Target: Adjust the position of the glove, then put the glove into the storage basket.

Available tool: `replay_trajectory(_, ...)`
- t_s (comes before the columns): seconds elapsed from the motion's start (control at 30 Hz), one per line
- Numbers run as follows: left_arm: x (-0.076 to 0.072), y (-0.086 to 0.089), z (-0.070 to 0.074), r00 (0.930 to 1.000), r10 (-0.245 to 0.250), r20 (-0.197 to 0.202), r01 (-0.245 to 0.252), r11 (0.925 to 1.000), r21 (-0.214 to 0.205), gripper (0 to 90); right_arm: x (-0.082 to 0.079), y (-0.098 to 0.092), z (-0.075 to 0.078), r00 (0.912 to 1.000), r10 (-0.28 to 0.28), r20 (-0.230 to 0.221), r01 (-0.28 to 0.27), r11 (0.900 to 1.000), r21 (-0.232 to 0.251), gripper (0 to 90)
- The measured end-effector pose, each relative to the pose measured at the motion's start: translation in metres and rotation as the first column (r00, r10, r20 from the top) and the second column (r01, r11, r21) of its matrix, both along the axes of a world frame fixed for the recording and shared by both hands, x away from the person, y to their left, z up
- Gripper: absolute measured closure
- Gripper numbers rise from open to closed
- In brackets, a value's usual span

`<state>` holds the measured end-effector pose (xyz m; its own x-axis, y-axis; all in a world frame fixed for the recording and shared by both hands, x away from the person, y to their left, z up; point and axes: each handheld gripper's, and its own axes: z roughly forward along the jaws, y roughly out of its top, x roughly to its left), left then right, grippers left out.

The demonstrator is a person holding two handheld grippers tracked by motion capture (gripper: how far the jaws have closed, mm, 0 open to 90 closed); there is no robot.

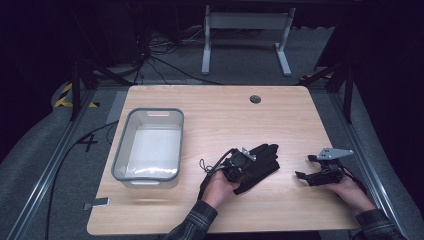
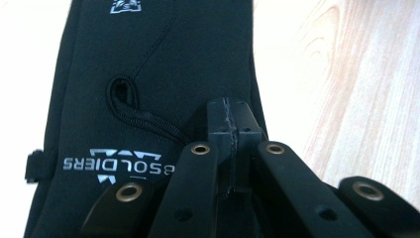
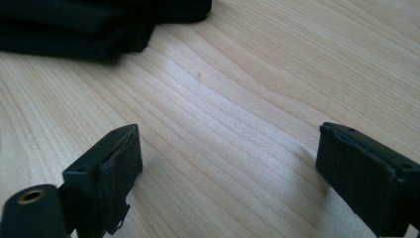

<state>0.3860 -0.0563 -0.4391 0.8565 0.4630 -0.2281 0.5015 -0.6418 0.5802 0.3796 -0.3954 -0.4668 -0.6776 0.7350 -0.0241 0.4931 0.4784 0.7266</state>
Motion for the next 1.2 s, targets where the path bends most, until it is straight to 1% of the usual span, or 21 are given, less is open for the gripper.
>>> replay_trajectory(0.1,0.0,0.002,0.005,1.0,-0.004,0.008,0.004,0.9998,-0.02,88.6,0.0,0.0,0.0,1.0,0.001,0.001,-0.001,1.0,0.0,11.3)
replay_trajectory(0.2,0.0,0.003,0.009,0.9999,-0.006,0.012,0.006,0.9992,-0.038,81.0,0.0,0.0,0.0,1.0,0.0,0.0,0.0,1.0,0.0,11.3)
replay_trajectory(0.3,0.003,0.007,0.015,0.9998,0.001,0.021,0.0,0.9984,-0.057,68.9,0.0,0.0,0.0,1.0,0.0,0.0,0.0,1.0,0.0,11.3)
replay_trajectory(0.33,0.005,0.007,0.017,0.9996,0.003,0.029,-0.001,0.998,-0.064,63.5,0.0,0.0,0.0,1.0,0.0,0.0,0.0,1.0,0.0,11.3)
replay_trajectory(0.4,0.009,0.008,0.02,0.9988,0.012,0.047,-0.008,0.9976,-0.068,56.4,0.0,0.0,0.0,1.0,0.0,0.0,0.0,1.0,0.0,11.3)
replay_trajectory(0.43,0.011,0.008,0.021,0.9988,0.007,0.049,-0.004,0.9977,-0.068,53.5,0.0,0.0,0.0,1.0,0.0,0.0,0.0,1.0,0.0,11.3)
replay_trajectory(0.5,0.015,0.007,0.023,0.9977,0.012,0.067,-0.007,0.9973,-0.072,47.2,0.0,0.0,0.0,1.0,-0.001,0.0,0.001,1.0,-0.001,11.3)
replay_trajectory(0.6,0.022,0.004,0.023,0.9975,0.007,0.071,-0.002,0.9978,-0.067,38.6,0.0,0.0,0.0,1.0,0.0,0.0,0.0,1.0,0.0,11.3)
replay_trajectory(0.67,0.027,0.002,0.021,0.9969,0.013,0.077,-0.008,0.9977,-0.067,34.3,0.0,0.0,0.0,1.0,0.0,0.0,0.0,1.0,0.0,11.3)
replay_trajectory(0.7,0.027,0.002,0.021,0.9969,0.013,0.077,-0.008,0.9977,-0.067,31.3,0.0,0.0,0.0,1.0,0.0,0.0,0.0,1.0,0.0,11.3)
replay_trajectory(0.73,0.032,-0.002,0.019,0.9971,0.009,0.076,-0.005,0.9984,-0.056,28.5,0.0,0.0,0.0,1.0,0.0,0.0,0.0,1.0,0.0,11.3)
replay_trajectory(0.8,0.035,-0.003,0.017,0.9962,0.012,0.087,-0.009,0.9991,-0.041,24.4,0.0,0.0,0.0,1.0,0.0,0.0,0.0,1.0,0.0,11.3)
replay_trajectory(0.83,0.035,-0.003,0.017,0.9962,0.012,0.087,-0.009,0.9991,-0.041,23.0,0.0,0.0,0.0,1.0,0.0,0.0,0.0,1.0,0.0,11.3)
replay_trajectory(0.87,0.038,-0.005,0.014,0.9957,0.014,0.092,-0.01,0.9994,-0.034,20.7,0.0,0.0,0.0,1.0,0.0,0.0,0.0,1.0,0.0,11.3)
replay_trajectory(0.9,0.038,-0.005,0.014,0.9957,0.014,0.092,-0.01,0.9994,-0.034,19.1,0.0,0.0,0.0,1.0,0.0,0.0,0.0,1.0,0.0,11.3)
replay_trajectory(0.93,0.041,-0.006,0.01,0.996,0.016,0.088,-0.014,0.9996,-0.025,17.1,0.0,0.0,0.0,1.0,0.0,0.001,0.0,1.0,0.0,11.3)
replay_trajectory(0.97,0.042,-0.007,0.009,0.9956,0.01,0.093,-0.008,0.9998,-0.02,16.1,0.0,0.0,0.0,1.0,0.0,0.0,0.0,1.0,0.0,11.3)
replay_trajectory(1.1,0.043,-0.009,0.004,0.9958,-0.004,0.091,0.005,1.0,-0.005,13.8,0.0,0.0,0.0,1.0,0.0,0.0,0.0,1.0,0.0,11.3)
replay_trajectory(1.13,0.044,-0.011,0.001,0.9953,-0.016,0.095,0.014,0.9997,0.02,13.0,0.0,0.0,0.0,1.0,0.0,0.0,0.0,1.0,0.0,11.3)
replay_trajectory(1.17,0.044,-0.011,0.001,0.9953,-0.016,0.095,0.014,0.9997,0.02,12.5,0.0,0.0,0.0,1.0,0.0,0.0,0.0,1.0,0.0,11.3)
replay_trajectory(1.2,0.043,-0.013,-0.001,0.9953,-0.024,0.094,0.021,0.9991,0.036,12.5,0.0,0.0,0.0,1.0,0.0,0.0,0.0,1.0,0.0,11.3)
